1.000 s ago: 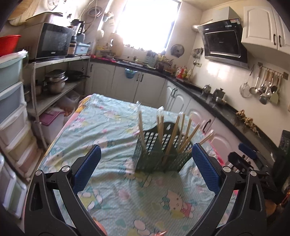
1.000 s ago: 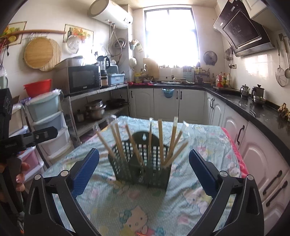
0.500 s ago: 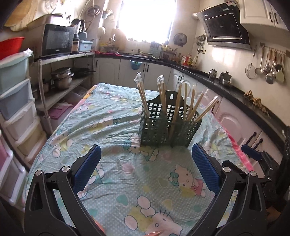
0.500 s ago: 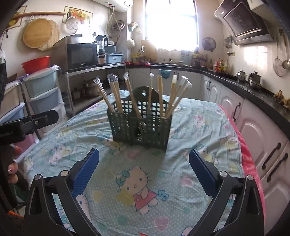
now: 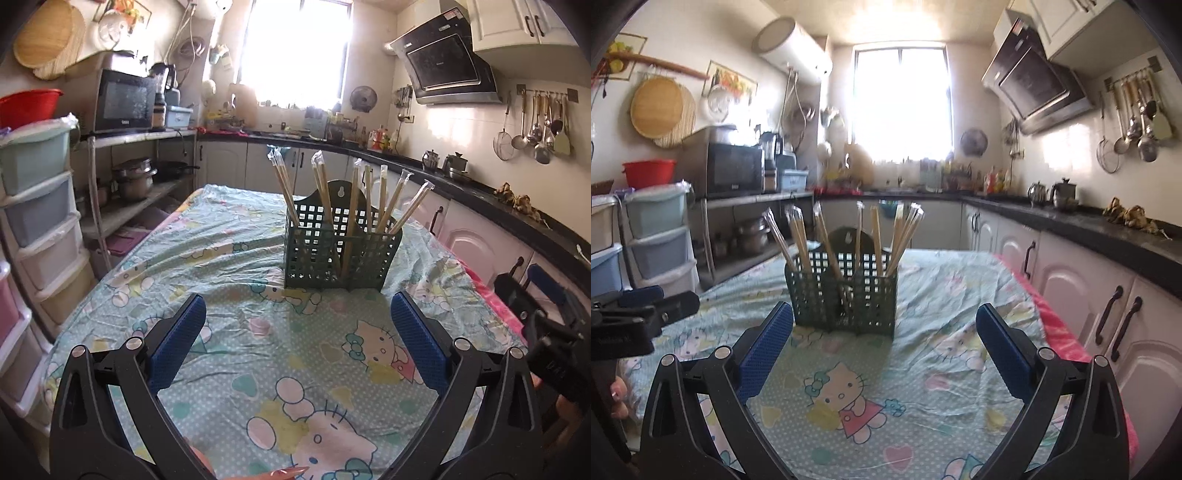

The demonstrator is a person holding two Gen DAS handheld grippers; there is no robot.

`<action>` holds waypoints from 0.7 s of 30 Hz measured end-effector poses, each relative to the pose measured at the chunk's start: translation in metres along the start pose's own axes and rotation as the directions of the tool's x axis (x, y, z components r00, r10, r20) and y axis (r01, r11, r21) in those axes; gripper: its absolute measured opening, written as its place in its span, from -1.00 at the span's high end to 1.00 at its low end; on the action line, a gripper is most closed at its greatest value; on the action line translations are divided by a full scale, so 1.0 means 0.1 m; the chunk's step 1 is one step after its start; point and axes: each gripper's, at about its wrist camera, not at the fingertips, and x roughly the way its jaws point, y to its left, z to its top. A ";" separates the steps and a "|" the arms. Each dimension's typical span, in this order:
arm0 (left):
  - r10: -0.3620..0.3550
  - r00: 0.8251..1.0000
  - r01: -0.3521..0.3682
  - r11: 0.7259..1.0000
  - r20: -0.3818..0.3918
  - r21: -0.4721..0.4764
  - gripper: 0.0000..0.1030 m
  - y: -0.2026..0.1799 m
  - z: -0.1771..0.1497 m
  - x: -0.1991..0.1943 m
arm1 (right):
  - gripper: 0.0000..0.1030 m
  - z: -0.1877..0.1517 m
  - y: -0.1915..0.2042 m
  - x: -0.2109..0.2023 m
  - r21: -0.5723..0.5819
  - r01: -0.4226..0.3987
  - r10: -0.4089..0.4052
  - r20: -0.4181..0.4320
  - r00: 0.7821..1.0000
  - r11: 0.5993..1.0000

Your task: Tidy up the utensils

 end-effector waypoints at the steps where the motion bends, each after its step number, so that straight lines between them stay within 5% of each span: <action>1: -0.006 1.000 0.006 1.000 0.008 0.002 -0.80 -0.01 -0.02 -0.03 | -0.88 -0.01 -0.02 -0.01 0.004 0.001 -0.001 0.004 1.000 1.000; 21: -0.028 0.998 0.028 1.000 0.052 0.002 -0.80 -0.08 -0.17 -0.11 | -0.88 -0.17 0.15 -0.02 -0.021 -0.057 0.057 -0.020 0.998 0.998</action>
